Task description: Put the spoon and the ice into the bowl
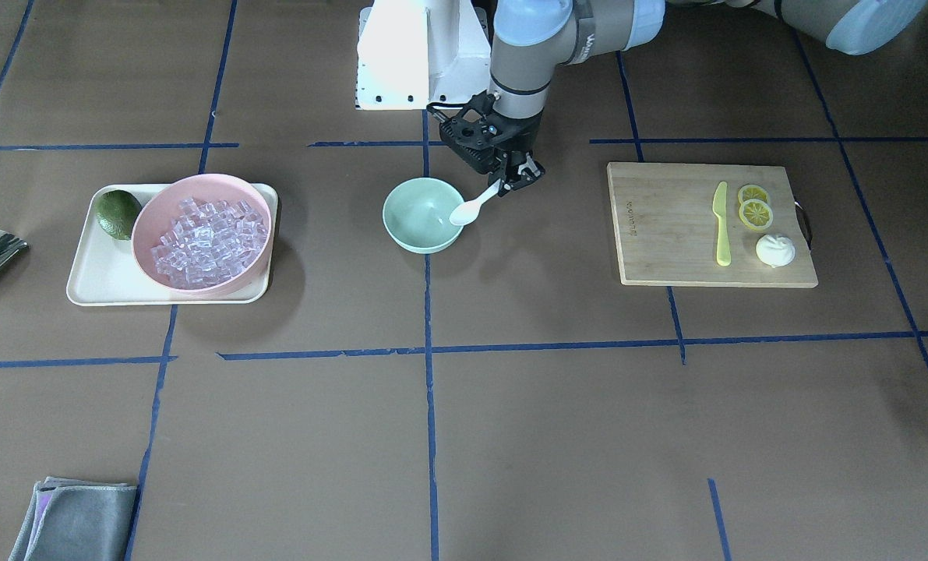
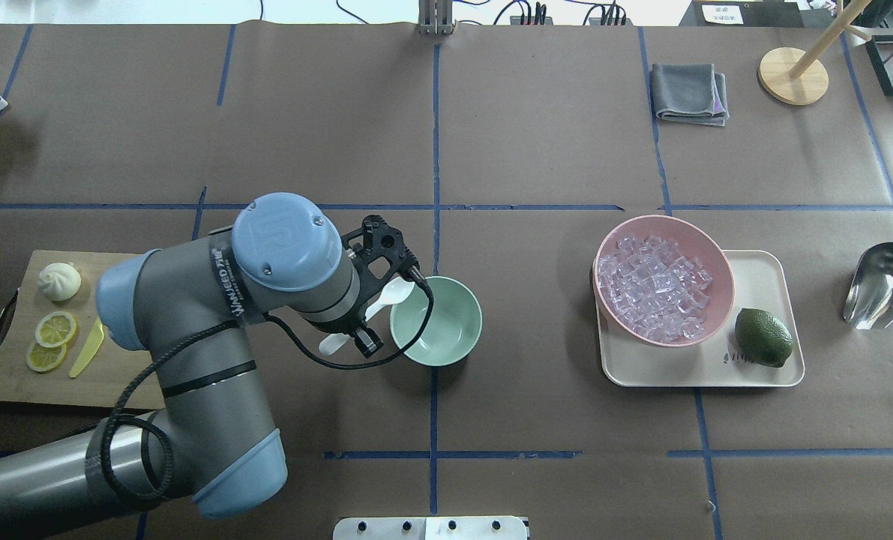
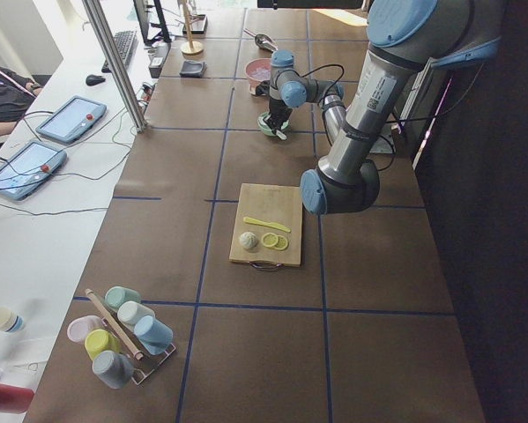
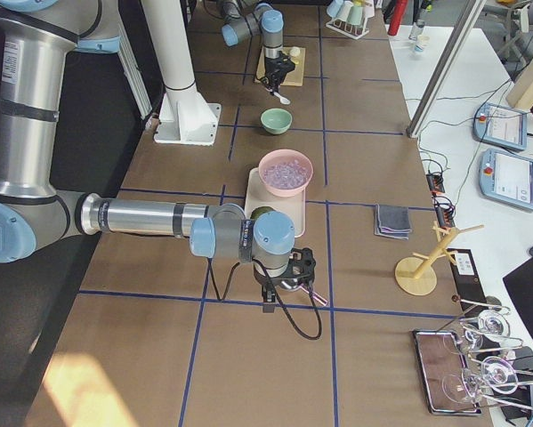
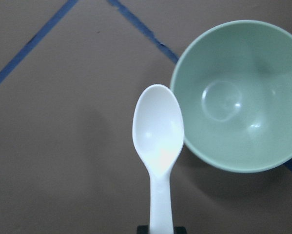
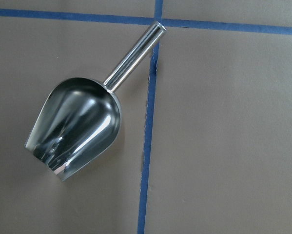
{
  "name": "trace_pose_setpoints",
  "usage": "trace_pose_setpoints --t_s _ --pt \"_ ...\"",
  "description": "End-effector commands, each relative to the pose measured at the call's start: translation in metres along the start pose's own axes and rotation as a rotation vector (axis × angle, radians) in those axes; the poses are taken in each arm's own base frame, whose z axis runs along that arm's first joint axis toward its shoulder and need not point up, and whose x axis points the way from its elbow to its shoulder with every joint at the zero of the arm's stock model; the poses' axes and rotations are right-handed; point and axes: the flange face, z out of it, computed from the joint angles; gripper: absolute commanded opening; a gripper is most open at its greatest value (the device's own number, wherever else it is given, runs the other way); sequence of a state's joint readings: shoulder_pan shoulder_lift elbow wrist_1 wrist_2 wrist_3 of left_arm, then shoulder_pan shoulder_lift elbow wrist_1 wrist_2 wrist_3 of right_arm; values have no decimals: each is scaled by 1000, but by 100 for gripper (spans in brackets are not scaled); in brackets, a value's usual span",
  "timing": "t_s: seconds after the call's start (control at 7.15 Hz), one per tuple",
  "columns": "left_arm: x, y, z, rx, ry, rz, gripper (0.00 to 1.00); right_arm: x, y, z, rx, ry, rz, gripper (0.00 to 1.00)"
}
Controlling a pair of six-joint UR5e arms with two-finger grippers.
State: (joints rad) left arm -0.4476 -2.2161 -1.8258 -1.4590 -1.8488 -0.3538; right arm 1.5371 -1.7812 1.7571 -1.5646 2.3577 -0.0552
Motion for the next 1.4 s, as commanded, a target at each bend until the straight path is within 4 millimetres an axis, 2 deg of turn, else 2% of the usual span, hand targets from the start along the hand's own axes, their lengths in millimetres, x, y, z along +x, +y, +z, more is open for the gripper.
trace_pose_setpoints --t_s 0.0,0.14,0.28,0.42,0.7,0.84,0.98,1.26 --pt "29 -21 15 -21 20 45 3 1 2 1 -3 0 3 100" --pt "33 -32 16 -19 21 43 9 1 2 1 -3 0 3 100" --pt "35 -36 17 -21 21 32 57 1 2 1 -3 0 3 100" --pt "35 -36 17 -21 21 28 100 1 2 1 -3 0 3 100" --pt "34 -35 14 -23 23 28 100 0 1 0 0 -2 0 100" --pt "23 -36 4 -22 27 12 100 -1 0 -1 3 -1 -4 100" --pt "-12 -39 -8 -31 51 -33 100 -2 -2 -2 6 -1 -9 100" --pt "-96 -15 -12 -65 17 -142 100 -10 -8 -9 69 -1 -67 100"
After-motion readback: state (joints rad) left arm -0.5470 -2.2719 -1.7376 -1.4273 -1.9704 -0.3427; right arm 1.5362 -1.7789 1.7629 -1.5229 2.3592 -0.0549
